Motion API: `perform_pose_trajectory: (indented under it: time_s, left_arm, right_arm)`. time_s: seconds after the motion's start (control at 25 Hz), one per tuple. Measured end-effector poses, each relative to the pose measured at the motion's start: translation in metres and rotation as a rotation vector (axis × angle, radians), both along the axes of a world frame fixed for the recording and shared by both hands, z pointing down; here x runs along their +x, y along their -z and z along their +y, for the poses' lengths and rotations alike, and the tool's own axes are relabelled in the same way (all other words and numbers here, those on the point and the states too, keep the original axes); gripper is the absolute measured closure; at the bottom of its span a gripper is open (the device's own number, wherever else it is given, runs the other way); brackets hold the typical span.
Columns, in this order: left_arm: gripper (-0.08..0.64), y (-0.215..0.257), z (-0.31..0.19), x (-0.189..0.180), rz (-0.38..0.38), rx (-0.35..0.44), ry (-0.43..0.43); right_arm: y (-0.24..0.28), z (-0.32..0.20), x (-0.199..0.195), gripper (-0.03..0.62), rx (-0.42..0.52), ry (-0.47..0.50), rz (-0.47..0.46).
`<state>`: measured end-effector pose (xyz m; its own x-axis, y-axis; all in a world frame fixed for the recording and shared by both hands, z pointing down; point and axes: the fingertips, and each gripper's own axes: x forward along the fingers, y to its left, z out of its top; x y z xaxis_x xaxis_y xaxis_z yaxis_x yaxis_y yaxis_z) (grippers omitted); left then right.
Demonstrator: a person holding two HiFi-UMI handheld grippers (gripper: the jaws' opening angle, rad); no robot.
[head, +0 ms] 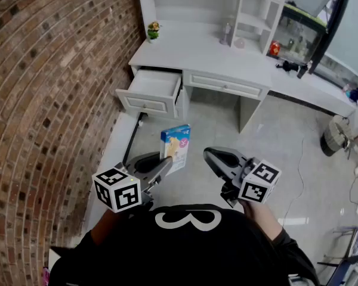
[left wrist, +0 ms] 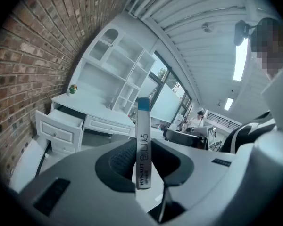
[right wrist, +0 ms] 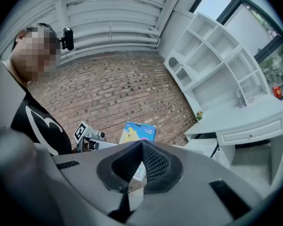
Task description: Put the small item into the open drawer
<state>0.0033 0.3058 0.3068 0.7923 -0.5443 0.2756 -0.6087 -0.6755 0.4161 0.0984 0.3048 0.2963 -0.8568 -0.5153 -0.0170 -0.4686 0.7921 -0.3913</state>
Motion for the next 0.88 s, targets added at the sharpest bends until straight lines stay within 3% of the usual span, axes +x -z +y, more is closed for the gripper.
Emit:
perform_pose_trajectory:
  time_s: [0.4, 0.6, 0.88]
  left_arm:
    - [0.469, -0.005, -0.015, 0.010, -0.014, -0.003, -0.006]
    - [0.469, -0.010, -0.023, 0.007, -0.008, -0.014, 0.001]
    - [0.469, -0.020, -0.057, 0.008, 0.002, -0.021, -0.007]
  right_arm:
    - [-0.017, -0.016, 0.011, 0.582, -0.046, -0.040, 0.012]
    - [-0.020, -0.026, 0.013, 0.581, -0.068, -0.048, -0.028]
    - [-0.028, -0.061, 0.013, 0.581, -0.084, -0.058, -0.036]
